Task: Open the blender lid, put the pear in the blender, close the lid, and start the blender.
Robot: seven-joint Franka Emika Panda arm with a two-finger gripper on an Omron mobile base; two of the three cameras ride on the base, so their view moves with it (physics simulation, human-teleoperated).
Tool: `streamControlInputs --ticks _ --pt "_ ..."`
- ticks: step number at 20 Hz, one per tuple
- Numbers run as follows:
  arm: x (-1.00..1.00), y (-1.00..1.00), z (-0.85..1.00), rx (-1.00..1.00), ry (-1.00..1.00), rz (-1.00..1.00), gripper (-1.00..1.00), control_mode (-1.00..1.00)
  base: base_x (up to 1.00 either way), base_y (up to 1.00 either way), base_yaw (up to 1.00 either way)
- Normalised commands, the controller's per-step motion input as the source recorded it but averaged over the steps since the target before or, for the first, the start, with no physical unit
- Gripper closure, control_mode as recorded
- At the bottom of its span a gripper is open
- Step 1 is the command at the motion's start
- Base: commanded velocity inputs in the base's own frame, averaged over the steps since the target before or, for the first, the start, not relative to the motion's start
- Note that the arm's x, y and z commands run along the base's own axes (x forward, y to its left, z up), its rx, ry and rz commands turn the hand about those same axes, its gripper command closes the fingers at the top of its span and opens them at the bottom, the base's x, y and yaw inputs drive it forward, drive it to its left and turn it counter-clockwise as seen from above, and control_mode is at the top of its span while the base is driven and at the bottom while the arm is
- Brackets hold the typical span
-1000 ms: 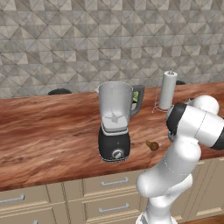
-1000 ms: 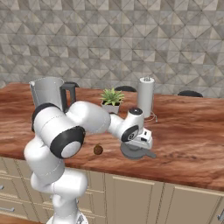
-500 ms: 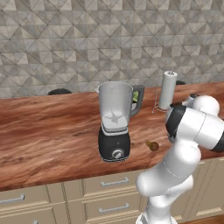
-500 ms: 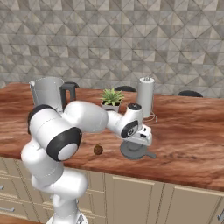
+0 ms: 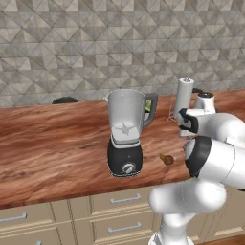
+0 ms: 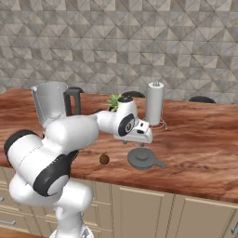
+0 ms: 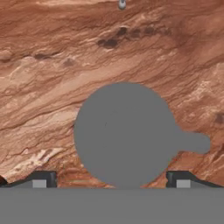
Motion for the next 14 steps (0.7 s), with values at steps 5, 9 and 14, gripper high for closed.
streamControlInputs --ticks 5,9,14 --pt "-0.49 1.00 0.12 -0.09 0.07 0.17 -1.00 -1.00 0.00 0.00 0.00" --pt "-0.47 0.64 -0.06 -0.01 0.04 0.21 -1.00 -1.00 0.00 0.00 0.00" --pt "-0.14 0.26 -0.09 0.00 0.05 0.21 -1.00 -1.00 0.00 0.00 0.00"
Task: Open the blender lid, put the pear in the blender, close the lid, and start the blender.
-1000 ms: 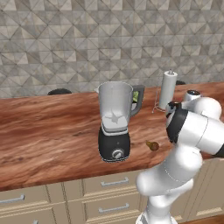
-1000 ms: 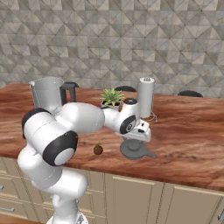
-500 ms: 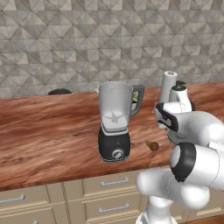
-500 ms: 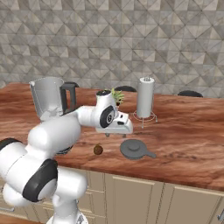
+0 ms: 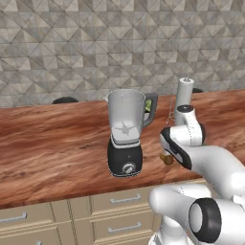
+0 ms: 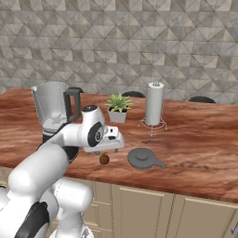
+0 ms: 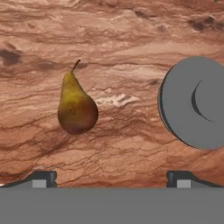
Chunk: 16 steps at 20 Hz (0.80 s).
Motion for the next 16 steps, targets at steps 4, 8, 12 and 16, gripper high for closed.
streamControlInputs --ticks 4,8,12,16 --pt "-0.03 0.19 0.00 0.00 0.03 0.19 -1.00 -1.00 0.00 0.00 0.00" --pt "0.00 0.24 0.00 0.00 0.00 0.17 -1.00 -1.00 0.00 0.00 0.00" --pt "0.00 0.22 -0.05 0.00 0.06 0.15 -1.00 -1.00 0.00 0.00 0.00" --pt "0.18 0.09 -0.24 0.00 0.15 0.12 -1.00 -1.00 0.00 0.00 0.00"
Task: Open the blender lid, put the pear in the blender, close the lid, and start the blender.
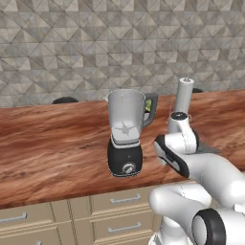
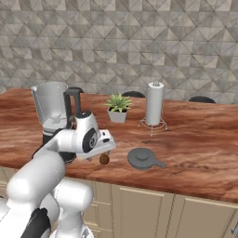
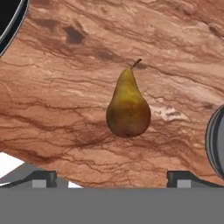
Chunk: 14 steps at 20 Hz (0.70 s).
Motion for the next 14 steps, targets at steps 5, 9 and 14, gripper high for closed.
streamControlInputs --ticks 5,9,14 --pt "0.30 0.00 -0.28 0.00 0.15 0.07 -1.00 -1.00 0.00 0.00 0.00" --pt "0.32 0.00 -0.24 0.00 0.12 0.06 -1.00 -1.00 0.00 0.00 0.00" --pt "0.31 0.00 -0.16 0.00 0.07 0.05 -1.00 -1.00 0.00 0.00 0.00"
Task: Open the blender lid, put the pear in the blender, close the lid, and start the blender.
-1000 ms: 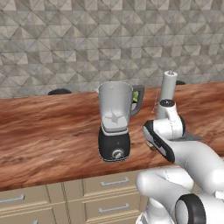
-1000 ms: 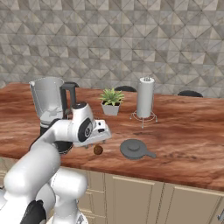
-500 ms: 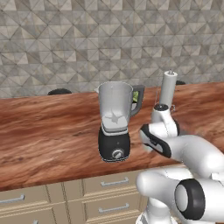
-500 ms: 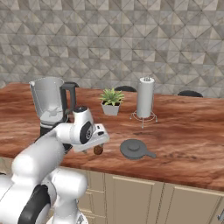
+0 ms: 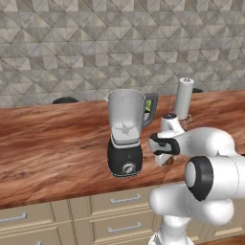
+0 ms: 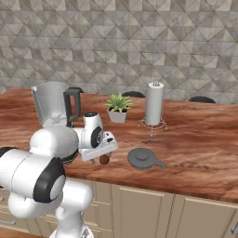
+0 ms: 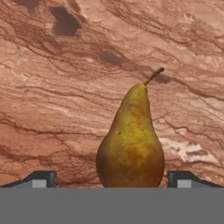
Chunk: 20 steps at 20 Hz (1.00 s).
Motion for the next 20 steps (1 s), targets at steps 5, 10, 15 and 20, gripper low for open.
streamControlInputs --ticks 5,10,15,20 --pt "0.18 0.00 -0.24 0.00 0.02 0.03 -1.00 -1.00 0.00 0.00 0.00" --pt "-0.18 -0.01 -0.63 0.00 0.03 0.02 1.00 -1.00 0.00 0.00 0.00" --pt "-0.38 0.00 -0.35 0.00 0.02 0.00 1.00 -1.00 0.00 0.00 0.00" --pt "-0.56 0.00 0.88 0.00 -0.13 0.01 1.00 -1.00 0.00 0.00 0.00"
